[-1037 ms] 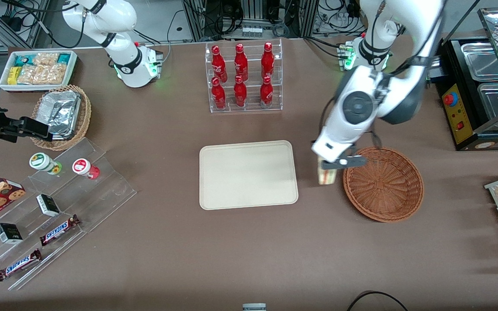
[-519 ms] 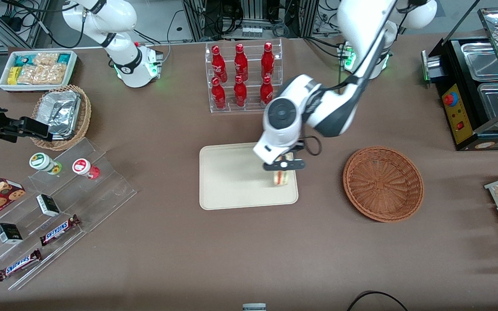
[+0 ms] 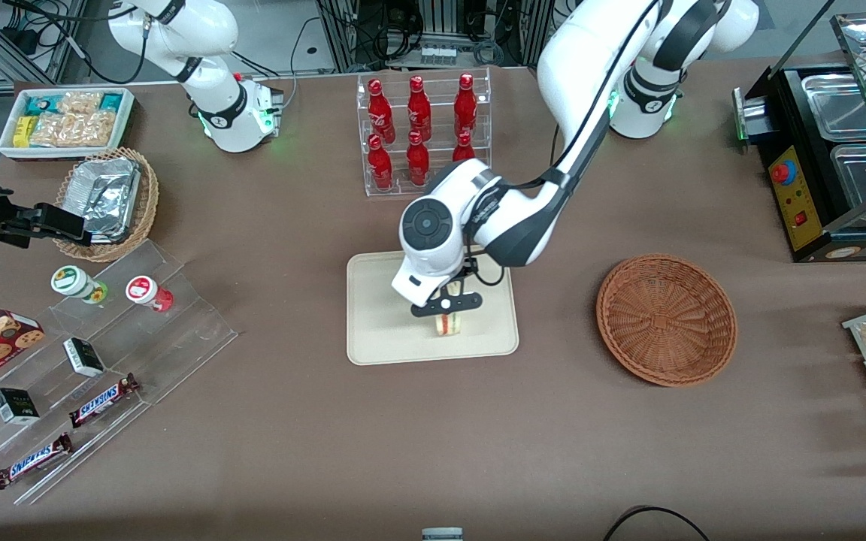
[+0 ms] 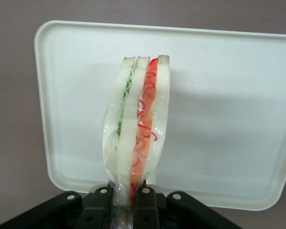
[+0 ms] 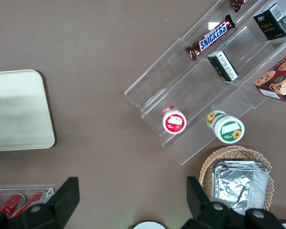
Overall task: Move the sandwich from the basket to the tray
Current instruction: 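Lower the sandwich onto the cream tray and open the left gripper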
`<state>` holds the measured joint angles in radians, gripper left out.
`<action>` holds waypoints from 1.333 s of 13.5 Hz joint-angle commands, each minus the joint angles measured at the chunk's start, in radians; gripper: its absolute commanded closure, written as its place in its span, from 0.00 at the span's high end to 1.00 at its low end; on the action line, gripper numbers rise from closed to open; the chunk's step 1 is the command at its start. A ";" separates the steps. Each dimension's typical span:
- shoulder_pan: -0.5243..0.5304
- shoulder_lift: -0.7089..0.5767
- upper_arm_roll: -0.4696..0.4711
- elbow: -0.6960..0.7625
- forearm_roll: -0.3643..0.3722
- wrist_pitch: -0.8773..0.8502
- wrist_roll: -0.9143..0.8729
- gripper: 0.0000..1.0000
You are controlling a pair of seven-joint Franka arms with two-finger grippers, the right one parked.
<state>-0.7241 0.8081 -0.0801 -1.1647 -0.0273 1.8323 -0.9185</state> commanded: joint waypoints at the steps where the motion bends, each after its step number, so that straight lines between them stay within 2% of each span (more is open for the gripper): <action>1: -0.009 0.089 -0.020 0.129 -0.010 -0.027 -0.063 0.00; 8: -0.023 0.138 -0.032 0.142 -0.008 0.013 -0.077 0.00; 15: -0.037 0.160 -0.029 0.140 -0.002 0.036 -0.164 0.00; 16: -0.038 0.161 -0.029 0.140 0.001 0.042 -0.164 0.20; 17: -0.038 0.161 -0.029 0.138 0.003 0.044 -0.163 0.73; 18: -0.038 0.160 -0.029 0.138 0.006 0.044 -0.160 1.00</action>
<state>-0.7483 0.9493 -0.1172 -1.0658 -0.0272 1.8762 -1.0581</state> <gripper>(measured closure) 0.802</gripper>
